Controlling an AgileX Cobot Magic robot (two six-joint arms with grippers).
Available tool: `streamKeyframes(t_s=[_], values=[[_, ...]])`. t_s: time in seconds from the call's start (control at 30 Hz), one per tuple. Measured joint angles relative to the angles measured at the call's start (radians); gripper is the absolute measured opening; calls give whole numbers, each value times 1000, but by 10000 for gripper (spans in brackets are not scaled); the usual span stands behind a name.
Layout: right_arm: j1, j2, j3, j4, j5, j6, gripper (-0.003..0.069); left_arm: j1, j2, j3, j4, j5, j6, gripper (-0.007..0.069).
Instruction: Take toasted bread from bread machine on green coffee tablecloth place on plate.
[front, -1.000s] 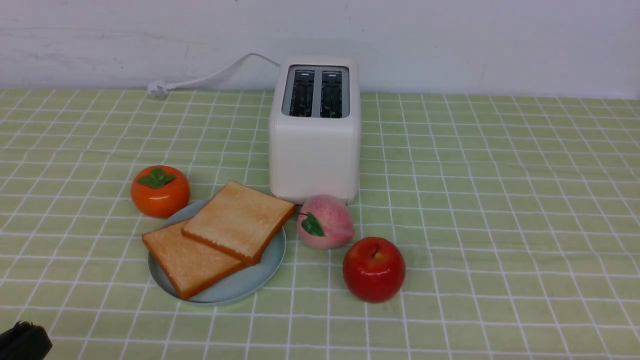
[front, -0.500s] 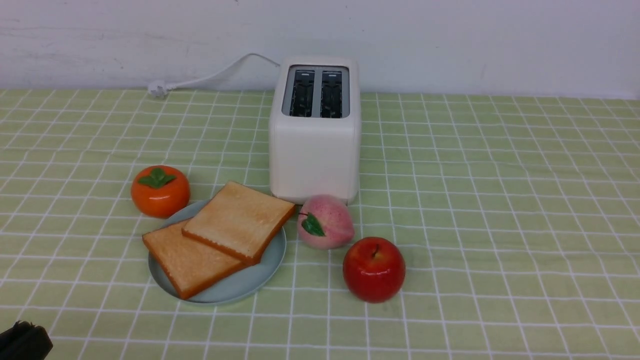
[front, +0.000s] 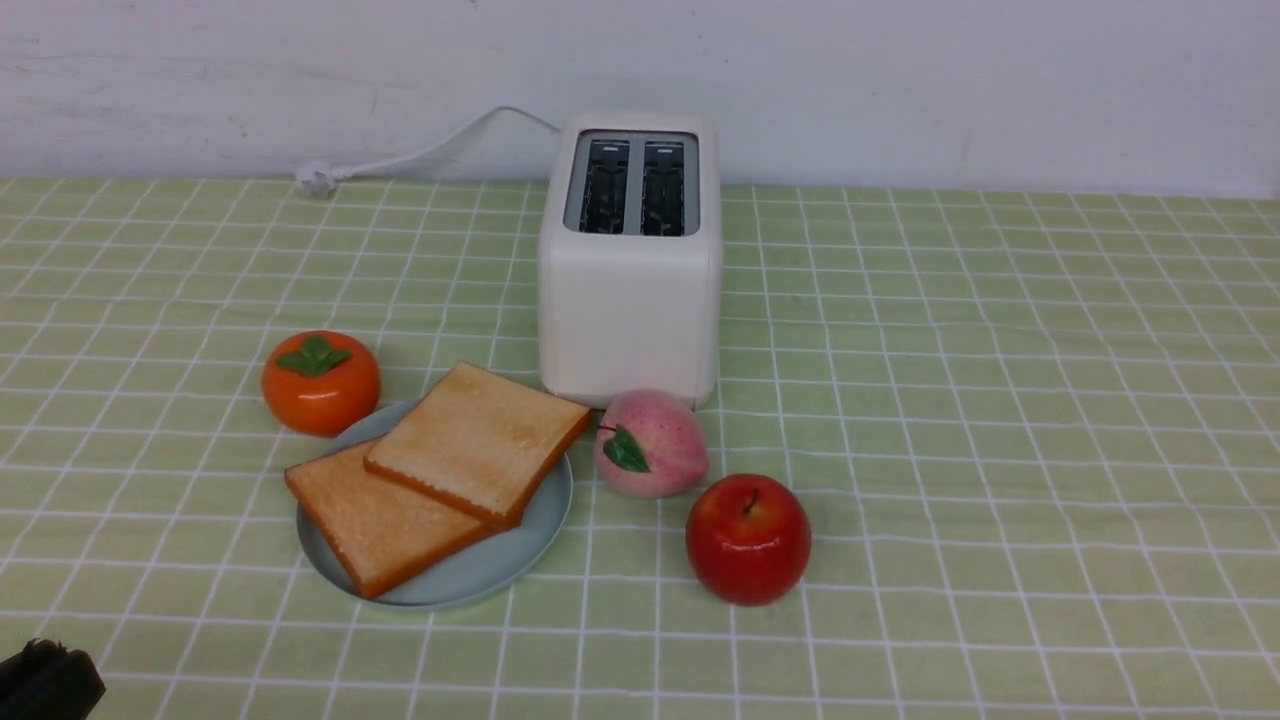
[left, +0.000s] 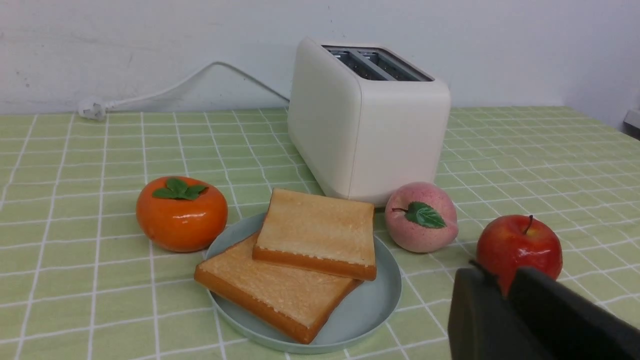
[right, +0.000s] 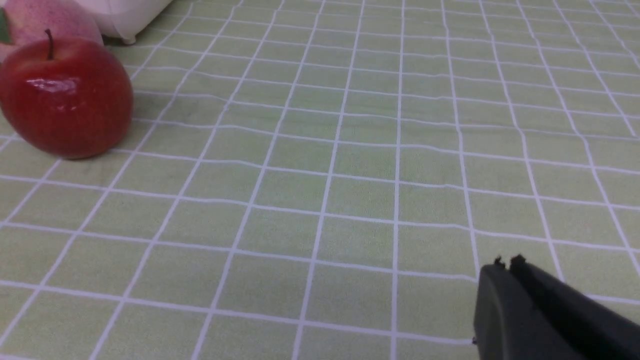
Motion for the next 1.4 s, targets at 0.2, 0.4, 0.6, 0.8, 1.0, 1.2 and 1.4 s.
streamKeyframes(t_s=[0.2, 0.4, 0.6, 0.8, 1.0, 1.2, 1.4], values=[[0, 0, 0, 0, 0, 0, 10, 32, 0, 8, 89, -45, -152, 89], [0, 0, 0, 0, 0, 0, 16, 141, -20, 120, 337, -80, -547, 7], [0, 0, -1, 0, 2, 0, 26, 144, -57, 214, 386, 81, -637, -13], [0, 0, -1, 0, 2, 0, 32, 144, -57, 215, 385, 105, -649, -13], [-1, 0, -1, 0, 2, 0, 33, 144, -57, 215, 385, 104, -650, -13], [-1, 0, -1, 0, 3, 0, 41, 144, -57, 215, 385, 104, -651, -13], [-1, 0, -1, 1, 3, 0, 42, 144, -57, 215, 385, 104, -652, -13]])
